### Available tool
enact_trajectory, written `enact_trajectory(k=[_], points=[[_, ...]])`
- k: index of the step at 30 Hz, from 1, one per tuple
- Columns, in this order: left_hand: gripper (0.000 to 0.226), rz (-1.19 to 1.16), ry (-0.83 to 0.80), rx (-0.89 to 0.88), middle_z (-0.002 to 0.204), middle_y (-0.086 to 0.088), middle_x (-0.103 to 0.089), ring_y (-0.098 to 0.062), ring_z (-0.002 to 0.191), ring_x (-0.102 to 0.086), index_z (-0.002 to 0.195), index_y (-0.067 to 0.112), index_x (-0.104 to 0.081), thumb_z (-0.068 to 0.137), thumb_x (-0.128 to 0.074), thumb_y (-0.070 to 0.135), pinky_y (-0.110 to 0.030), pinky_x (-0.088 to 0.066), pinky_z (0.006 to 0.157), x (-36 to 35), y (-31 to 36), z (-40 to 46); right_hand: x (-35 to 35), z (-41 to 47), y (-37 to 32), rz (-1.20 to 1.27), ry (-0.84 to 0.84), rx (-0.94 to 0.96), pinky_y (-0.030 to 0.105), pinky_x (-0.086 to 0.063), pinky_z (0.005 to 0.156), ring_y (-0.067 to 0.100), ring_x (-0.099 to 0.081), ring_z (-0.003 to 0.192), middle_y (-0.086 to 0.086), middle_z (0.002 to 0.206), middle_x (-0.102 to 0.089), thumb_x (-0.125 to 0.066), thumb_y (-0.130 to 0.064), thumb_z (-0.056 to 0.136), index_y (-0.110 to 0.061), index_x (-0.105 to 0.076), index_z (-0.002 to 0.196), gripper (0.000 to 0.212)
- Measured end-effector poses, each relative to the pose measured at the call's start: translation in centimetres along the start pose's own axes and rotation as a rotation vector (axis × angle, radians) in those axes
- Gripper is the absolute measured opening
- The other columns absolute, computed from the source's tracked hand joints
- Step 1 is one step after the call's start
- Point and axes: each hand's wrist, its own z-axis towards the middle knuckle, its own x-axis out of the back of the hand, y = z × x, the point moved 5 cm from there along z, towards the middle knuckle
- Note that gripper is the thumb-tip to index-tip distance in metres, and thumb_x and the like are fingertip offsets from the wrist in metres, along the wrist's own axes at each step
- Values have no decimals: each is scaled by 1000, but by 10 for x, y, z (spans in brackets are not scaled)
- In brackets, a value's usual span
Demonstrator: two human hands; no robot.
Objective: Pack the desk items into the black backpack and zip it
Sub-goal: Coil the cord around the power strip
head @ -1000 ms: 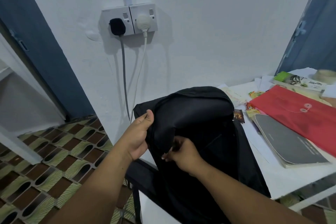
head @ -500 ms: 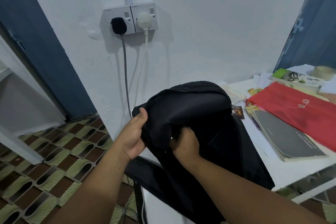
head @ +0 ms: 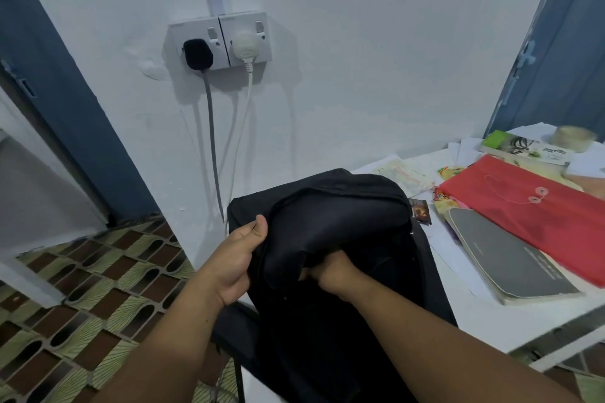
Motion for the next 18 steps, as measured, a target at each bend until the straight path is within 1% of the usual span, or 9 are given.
enact_trajectory(k=[1,3,5,8,11,13,15,17,18], points=[[59,-6,12,-2,126,-15,-70,-28,118,-66,129,4,-62,89,-49,45,-36,-55,99,-3,0,1,-3,0,-4,-101,-41,-28,18,-49,75,21,-60,99,4,99,-65,-67,7,88,-2,-67,102,17],[59,-11,23,-1,125,-14,-70,-28,119,-66,129,5,-62,89,-48,46,-41,-50,104,-8,1,1,-6,2,-6,-267,-97,-68,25,-46,89,30,-59,112,17,119,-64,-54,-3,99,5,-59,125,28],[58,-9,31,-4,124,-13,-71,-27,118,-66,127,5,-63,89,-48,46,-42,-47,106,-10,2,1,-4,-1,-6,-414,-45,-63,33,-46,91,38,-60,116,25,122,-64,-55,-11,99,8,-60,123,31],[49,43,5,-6,119,-12,-73,-26,114,-68,121,6,-67,93,-49,42,-40,-49,101,-15,-1,-5,8,-13,-2,-435,65,-19,25,-42,78,32,-62,100,17,105,-66,-62,-15,96,8,-63,118,32],[28,193,-24,-49,101,-1,-77,-16,99,-71,90,20,-77,99,-52,30,-27,-53,85,-22,-8,-14,22,-31,5,-52,101,-8,20,-48,83,16,-61,105,-8,105,-63,-58,-14,98,-20,-62,122,24],[24,298,-34,-66,98,2,-77,-15,98,-71,89,26,-76,101,-55,20,-23,-53,80,-25,-15,-19,28,-46,12,174,57,-72,32,-57,91,19,-64,108,-4,111,-70,-61,-25,98,-32,-64,118,22],[20,396,9,-77,99,1,-75,-21,100,-70,98,31,-70,102,-56,18,-28,-53,81,-25,-24,-20,35,-63,20,397,26,-175,39,-60,86,28,-69,105,9,114,-73,-63,-13,95,-15,-68,118,23],[27,534,72,-104,93,3,-75,-20,92,-71,99,42,-64,102,-53,17,-35,-55,81,-25,-30,-20,47,-87,28,631,57,-250,34,-61,78,36,-71,101,23,114,-69,-55,6,95,4,-65,107,15],[31,652,79,-139,92,5,-74,-17,87,-70,104,47,-61,102,-51,17,-38,-54,82,-28,-32,-20,55,-99,30,717,98,-267,33,-61,76,38,-71,100,27,114,-68,-54,7,96,7,-63,102,11]])
